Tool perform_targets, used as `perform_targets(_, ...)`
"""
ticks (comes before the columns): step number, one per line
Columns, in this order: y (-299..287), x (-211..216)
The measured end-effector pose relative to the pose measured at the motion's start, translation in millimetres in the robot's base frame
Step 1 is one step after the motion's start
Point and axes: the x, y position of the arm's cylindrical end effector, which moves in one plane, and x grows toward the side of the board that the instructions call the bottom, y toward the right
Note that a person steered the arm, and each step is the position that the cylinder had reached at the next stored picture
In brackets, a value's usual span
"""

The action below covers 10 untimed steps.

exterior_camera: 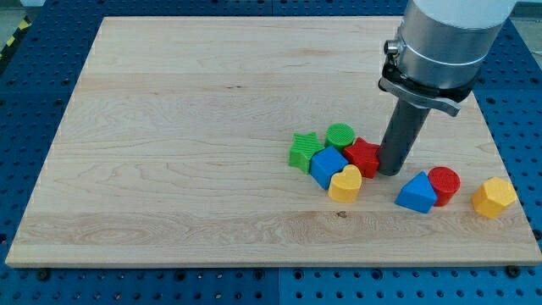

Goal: Slide the blue triangle into the blue cube

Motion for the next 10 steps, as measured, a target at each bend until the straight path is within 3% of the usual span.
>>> perform_targets(2,22.3,-13.6)
perform_targets(4,111.6,-10.4)
perform_targets(5,164.8,10.7)
perform_targets(6,185.4,58.0)
perform_targets(7,169.3,98.1)
perform_targets(8,116.4,108.0)
perform_targets(10,85.6,89.9)
